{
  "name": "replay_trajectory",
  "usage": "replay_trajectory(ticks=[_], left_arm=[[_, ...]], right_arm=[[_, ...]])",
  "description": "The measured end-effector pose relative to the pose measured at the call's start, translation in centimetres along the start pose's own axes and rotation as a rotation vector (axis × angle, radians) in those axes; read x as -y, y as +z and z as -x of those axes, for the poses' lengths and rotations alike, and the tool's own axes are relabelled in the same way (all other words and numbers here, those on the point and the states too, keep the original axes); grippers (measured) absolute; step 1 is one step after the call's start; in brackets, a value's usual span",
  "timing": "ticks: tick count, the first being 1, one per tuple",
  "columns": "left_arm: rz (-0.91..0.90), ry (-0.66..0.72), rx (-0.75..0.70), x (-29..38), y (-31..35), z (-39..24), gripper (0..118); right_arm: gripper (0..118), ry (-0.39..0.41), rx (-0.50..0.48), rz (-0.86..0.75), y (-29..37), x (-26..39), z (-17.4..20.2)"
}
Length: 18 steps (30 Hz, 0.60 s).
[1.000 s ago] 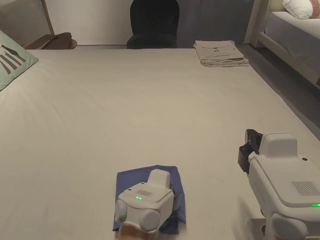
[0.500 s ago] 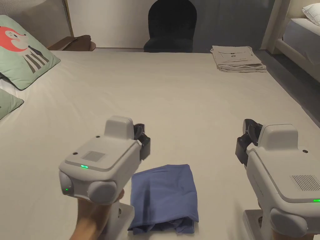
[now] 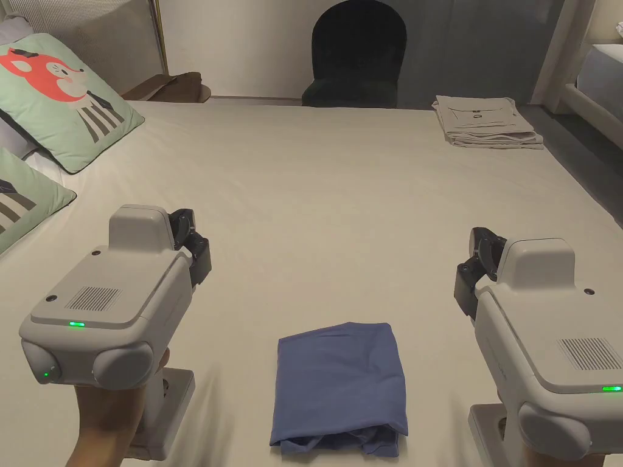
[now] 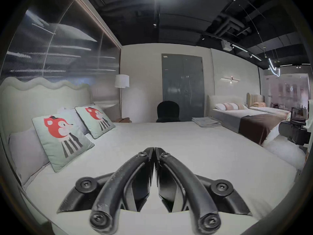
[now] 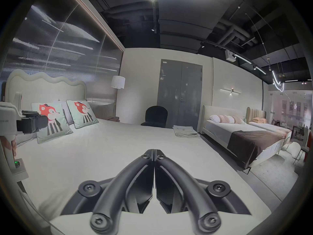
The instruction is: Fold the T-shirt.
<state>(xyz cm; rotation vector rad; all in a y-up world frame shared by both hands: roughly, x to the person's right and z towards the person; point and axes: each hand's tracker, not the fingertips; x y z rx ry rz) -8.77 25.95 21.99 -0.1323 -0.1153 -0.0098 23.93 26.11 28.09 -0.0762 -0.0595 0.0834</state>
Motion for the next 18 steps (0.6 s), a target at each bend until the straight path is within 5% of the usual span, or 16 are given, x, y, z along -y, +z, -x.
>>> replay_trajectory(ticks=[11, 18], left_arm=[[0.024, 0.044, 0.004, 0.7, -0.2, 0.0, 0], [0.047, 0.048, 0.010, 1.2, -0.2, 0.1, 0]], right_arm=[[0, 0.005, -0.003, 0.021, -0.5, 0.7, 0.5], [0, -0.022, -0.113, 0.260, -3.4, 6.8, 3.3]])
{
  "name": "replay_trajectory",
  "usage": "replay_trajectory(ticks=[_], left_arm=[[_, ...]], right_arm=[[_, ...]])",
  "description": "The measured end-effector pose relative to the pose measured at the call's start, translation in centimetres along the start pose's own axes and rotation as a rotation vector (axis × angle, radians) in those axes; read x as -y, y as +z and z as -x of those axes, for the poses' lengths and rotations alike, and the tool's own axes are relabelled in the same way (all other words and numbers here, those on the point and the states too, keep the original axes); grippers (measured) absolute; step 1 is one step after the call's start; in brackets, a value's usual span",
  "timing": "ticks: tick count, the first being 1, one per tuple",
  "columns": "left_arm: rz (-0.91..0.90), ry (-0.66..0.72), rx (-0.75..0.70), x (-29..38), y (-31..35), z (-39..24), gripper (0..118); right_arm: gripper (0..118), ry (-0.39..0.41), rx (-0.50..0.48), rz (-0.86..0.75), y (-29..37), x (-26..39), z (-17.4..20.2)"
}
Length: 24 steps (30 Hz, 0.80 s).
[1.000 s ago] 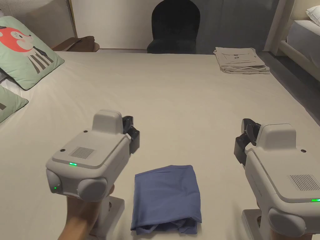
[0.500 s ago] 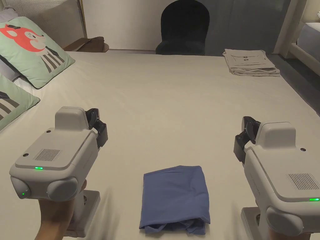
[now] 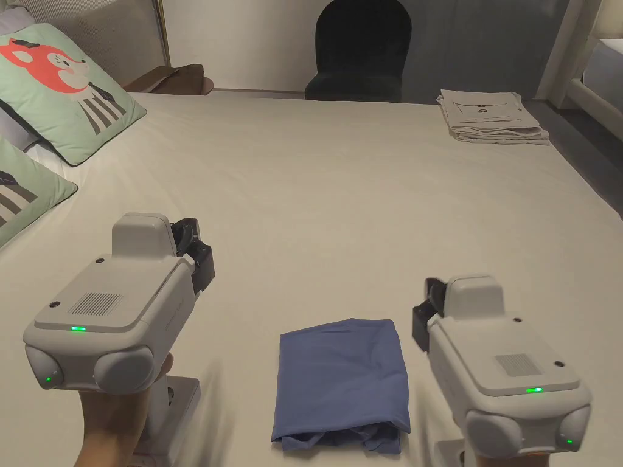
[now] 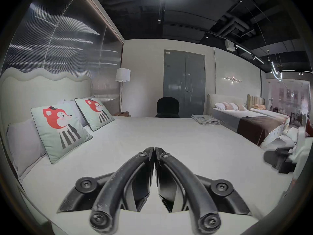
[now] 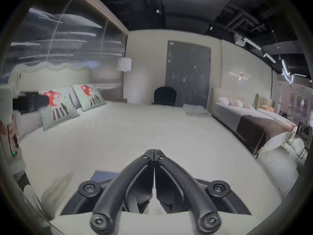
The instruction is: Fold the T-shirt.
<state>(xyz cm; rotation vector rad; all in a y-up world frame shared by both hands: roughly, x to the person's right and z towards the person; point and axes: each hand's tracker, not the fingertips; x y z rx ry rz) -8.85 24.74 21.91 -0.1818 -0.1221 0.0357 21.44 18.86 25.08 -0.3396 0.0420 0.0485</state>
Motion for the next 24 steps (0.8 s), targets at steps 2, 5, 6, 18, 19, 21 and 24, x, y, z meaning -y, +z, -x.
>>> replay_trajectory(ticks=[2, 5, 6, 18, 19, 21, 24], left_arm=[[0.012, 0.002, 0.004, 0.3, -0.1, 0.1, 0], [0.034, 0.008, 0.009, 0.9, -0.1, 0.1, 0], [0.041, 0.011, 0.011, 1.1, -0.1, 0.1, 0], [0.227, 0.122, 0.099, 4.8, -1.7, 0.1, 0], [0.261, 0.149, 0.118, 5.2, -2.0, 0.1, 0], [0.332, 0.205, 0.156, 6.3, -2.7, 0.0, 0], [0.481, 0.299, 0.227, 7.9, -4.0, -0.2, 7]], right_arm=[[0, -0.003, -0.025, 0.068, -1.4, 1.7, 0.8], [0, -0.014, -0.066, 0.168, -3.2, 4.2, 1.9], [0, -0.022, -0.073, 0.198, -3.7, 4.9, 2.2], [0, -0.154, -0.079, 0.391, -7.4, 9.7, 1.4], [0, -0.167, -0.083, 0.393, -7.4, 9.8, 1.2], [0, -0.153, -0.085, 0.391, -7.4, 9.8, 1.1], [0, -0.150, -0.086, 0.388, -7.3, 9.8, 1.2]])
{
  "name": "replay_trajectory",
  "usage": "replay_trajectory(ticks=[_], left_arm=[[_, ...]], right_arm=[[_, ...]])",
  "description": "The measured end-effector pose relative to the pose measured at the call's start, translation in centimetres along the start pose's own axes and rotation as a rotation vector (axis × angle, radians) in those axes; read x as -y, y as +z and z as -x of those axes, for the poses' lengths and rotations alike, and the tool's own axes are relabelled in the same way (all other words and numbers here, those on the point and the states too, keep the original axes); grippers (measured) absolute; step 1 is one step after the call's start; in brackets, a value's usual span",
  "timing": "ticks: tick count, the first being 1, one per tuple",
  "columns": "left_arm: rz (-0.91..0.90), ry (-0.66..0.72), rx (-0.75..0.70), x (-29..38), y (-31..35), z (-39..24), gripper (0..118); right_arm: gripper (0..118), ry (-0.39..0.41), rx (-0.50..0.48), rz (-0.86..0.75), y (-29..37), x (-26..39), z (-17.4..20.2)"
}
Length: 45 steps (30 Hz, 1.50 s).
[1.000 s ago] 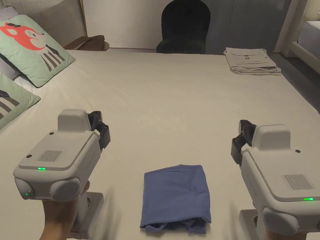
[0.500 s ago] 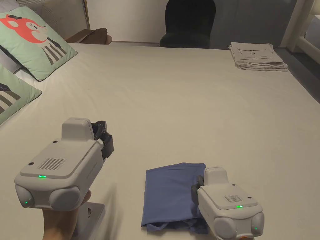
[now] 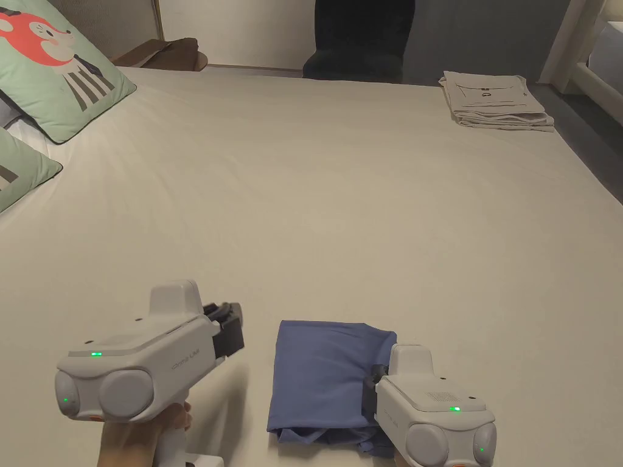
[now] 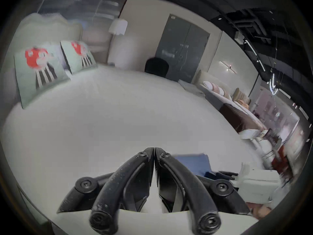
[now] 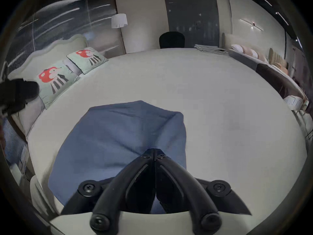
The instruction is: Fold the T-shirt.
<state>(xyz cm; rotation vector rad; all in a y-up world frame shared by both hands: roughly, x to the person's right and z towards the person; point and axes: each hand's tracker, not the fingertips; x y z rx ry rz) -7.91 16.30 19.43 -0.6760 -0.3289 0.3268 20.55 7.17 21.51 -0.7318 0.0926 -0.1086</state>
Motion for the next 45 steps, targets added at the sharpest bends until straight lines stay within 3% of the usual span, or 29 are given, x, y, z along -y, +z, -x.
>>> replay_trajectory(ticks=[1, 2, 3, 5, 7, 8, 14, 15, 18, 20, 22, 23, 26, 33, 40, 45], left_arm=[[0.035, 0.039, 0.022, 0.3, -0.6, 0.2, 21], [0.076, 0.088, 0.047, 0.6, -1.2, 0.5, 44], [0.120, 0.120, 0.065, 0.8, -1.9, 0.7, 76], [0.206, 0.194, 0.113, 1.2, -3.2, 1.0, 83], [0.255, 0.252, 0.152, 1.6, -4.4, 1.3, 108], [0.281, 0.268, 0.163, 1.7, -5.1, 1.5, 111], [0.399, 0.315, 0.171, 2.1, -8.2, 1.9, 109], [0.405, 0.307, 0.188, 2.3, -8.3, 1.7, 103], [0.429, 0.290, 0.182, 2.7, -8.8, 0.9, 48], [0.412, 0.256, 0.172, 2.8, -8.6, 0.5, 46], [0.407, 0.262, 0.192, 2.8, -8.4, 0.5, 23], [0.409, 0.284, 0.211, 2.7, -8.3, 0.5, 20], [0.399, 0.226, 0.199, 2.0, -7.9, 0.3, 18], [0.380, 0.139, 0.149, -1.7, -6.5, 3.6, 18], [0.364, 0.019, -0.042, -6.4, -3.7, 12.1, 18], [0.334, 0.037, -0.205, -8.9, -0.7, 20.1, 18]], right_arm=[[0, 0.007, 0.002, -0.001, 0.0, 0.0, 0.2], [0, 0.009, 0.004, -0.002, 0.1, 0.0, 0.2], [0, 0.009, 0.005, -0.002, 0.1, 0.0, 0.2], [0, 0.011, 0.004, -0.003, 0.2, 0.0, 0.3], [0, 0.009, 0.000, -0.003, 0.2, 0.0, 0.2], [0, 0.006, -0.002, -0.003, 0.3, 0.0, 0.1], [0, 0.008, -0.007, -0.001, 0.2, -0.1, 0.1], [0, 0.006, -0.009, -0.001, 0.2, -0.1, 0.0], [0, 0.001, -0.013, 0.001, 0.1, -0.1, -0.1], [0, 0.004, -0.013, 0.002, 0.2, -0.2, -0.1], [0, 0.005, -0.022, -0.003, 0.3, -0.2, -0.2], [0, 0.015, -0.024, -0.009, 0.5, -0.3, -0.1], [0, 0.039, -0.020, -0.028, 1.2, -0.9, 0.1], [0, 0.049, -0.010, -0.235, 5.5, -5.1, 1.4], [0, 0.105, -0.016, -0.365, 7.8, -9.3, 3.9], [0, 0.145, -0.047, -0.399, 6.0, -11.2, 7.3]])
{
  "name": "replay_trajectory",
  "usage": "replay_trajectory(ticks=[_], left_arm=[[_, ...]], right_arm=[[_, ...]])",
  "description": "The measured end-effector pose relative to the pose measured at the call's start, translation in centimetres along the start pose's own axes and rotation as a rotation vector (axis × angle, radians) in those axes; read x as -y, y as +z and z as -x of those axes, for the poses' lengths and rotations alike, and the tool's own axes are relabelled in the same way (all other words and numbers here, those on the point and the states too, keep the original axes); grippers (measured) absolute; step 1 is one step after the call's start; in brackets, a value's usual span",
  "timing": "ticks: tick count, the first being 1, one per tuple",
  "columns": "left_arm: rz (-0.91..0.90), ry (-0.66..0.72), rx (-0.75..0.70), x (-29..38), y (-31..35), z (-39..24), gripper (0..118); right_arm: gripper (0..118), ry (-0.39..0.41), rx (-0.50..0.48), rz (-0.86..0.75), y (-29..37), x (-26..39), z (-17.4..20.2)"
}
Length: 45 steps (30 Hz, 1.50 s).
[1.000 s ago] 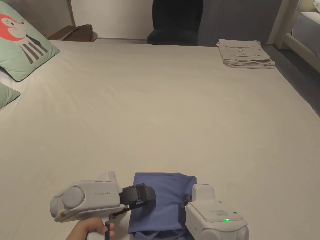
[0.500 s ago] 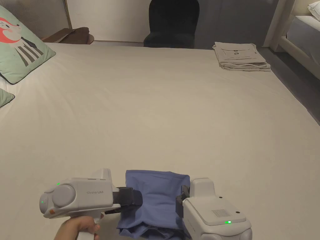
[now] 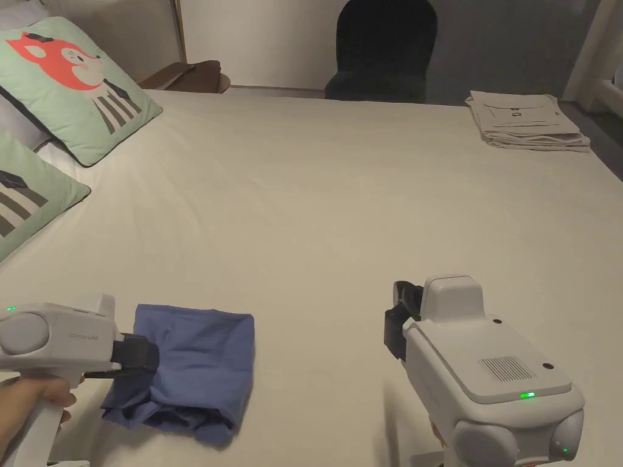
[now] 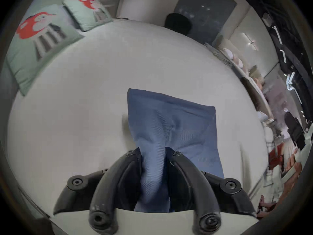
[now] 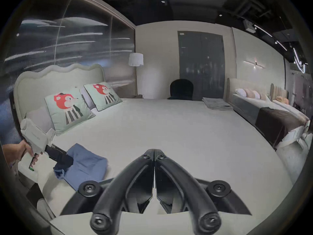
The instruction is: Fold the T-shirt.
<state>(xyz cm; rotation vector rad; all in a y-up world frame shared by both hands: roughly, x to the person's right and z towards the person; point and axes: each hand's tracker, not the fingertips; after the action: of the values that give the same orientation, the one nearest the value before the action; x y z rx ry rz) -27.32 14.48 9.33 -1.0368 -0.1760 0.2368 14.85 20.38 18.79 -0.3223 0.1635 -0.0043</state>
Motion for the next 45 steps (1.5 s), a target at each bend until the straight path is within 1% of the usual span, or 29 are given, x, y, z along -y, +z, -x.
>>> replay_trajectory(ticks=[1, 3, 6, 11, 14, 17, 18, 20, 21, 22, 23, 24, 25, 26, 29, 32, 39, 42, 45], left_arm=[[-0.012, 0.020, -0.022, -0.3, 0.6, 1.9, 18], [-0.023, 0.018, -0.060, -0.9, 1.6, 5.2, 18], [-0.018, 0.030, -0.162, -1.9, 2.7, 9.9, 18], [-0.017, 0.070, -0.255, -3.1, 3.9, 16.8, 18], [-0.014, 0.115, -0.300, -3.6, 4.3, 19.6, 18], [-0.023, 0.127, -0.300, -3.9, 4.4, 21.2, 19], [-0.026, 0.137, -0.297, -3.9, 4.3, 21.3, 24], [-0.037, 0.133, -0.305, -3.8, 4.3, 20.6, 26], [-0.047, 0.112, -0.339, -3.8, 4.2, 20.2, 32], [-0.060, 0.098, -0.380, -3.7, 4.2, 19.8, 45], [-0.066, 0.088, -0.404, -3.7, 4.2, 19.4, 63], [-0.069, 0.086, -0.398, -3.7, 4.4, 19.0, 88], [-0.094, 0.086, -0.392, -3.7, 4.8, 18.5, 103], [-0.137, 0.094, -0.385, -3.6, 5.5, 17.8, 110], [-0.214, 0.124, -0.378, -3.9, 7.7, 15.1, 109], [-0.363, 0.123, -0.341, -3.8, 10.7, 11.5, 109], [-0.722, -0.015, -0.308, -2.2, 17.1, -1.0, 109], [-0.846, -0.056, -0.266, -0.8, 18.4, -6.4, 109], [-0.937, -0.132, -0.217, 0.7, 18.4, -11.5, 109]], right_arm=[[0, 0.008, -0.003, -0.005, -0.8, -0.2, 1.0], [0, 0.004, -0.011, -0.020, -2.1, -0.5, 2.6], [0, -0.006, -0.029, -0.035, -4.1, -1.0, 5.0], [0, 0.005, -0.065, -0.037, -6.6, -1.2, 8.4], [0, 0.011, -0.083, -0.025, -7.3, -1.0, 9.6], [0, 0.015, -0.087, -0.019, -7.3, -0.6, 9.8], [0, 0.017, -0.088, -0.016, -7.4, -0.5, 9.8], [0, 0.022, -0.081, -0.007, -7.3, -0.4, 9.5], [0, 0.022, -0.080, -0.006, -7.2, -0.3, 9.2], [0, 0.020, -0.076, -0.005, -6.9, -0.4, 8.9], [0, 0.018, -0.071, -0.006, -6.7, -0.4, 8.6], [0, 0.016, -0.068, -0.011, -6.2, -0.5, 8.3], [0, 0.017, -0.064, -0.016, -5.8, -0.6, 8.0], [0, 0.018, -0.060, -0.021, -5.4, -0.8, 7.6], [0, 0.014, -0.045, -0.046, -4.0, -1.3, 6.3], [0, 0.005, -0.035, -0.069, -2.3, -1.9, 4.7], [0, 0.001, 0.011, -0.155, 2.5, -3.6, 0.7], [0, 0.019, 0.045, -0.193, 4.4, -4.4, -0.9], [0, 0.033, 0.080, -0.232, 6.2, -5.0, -2.5]])
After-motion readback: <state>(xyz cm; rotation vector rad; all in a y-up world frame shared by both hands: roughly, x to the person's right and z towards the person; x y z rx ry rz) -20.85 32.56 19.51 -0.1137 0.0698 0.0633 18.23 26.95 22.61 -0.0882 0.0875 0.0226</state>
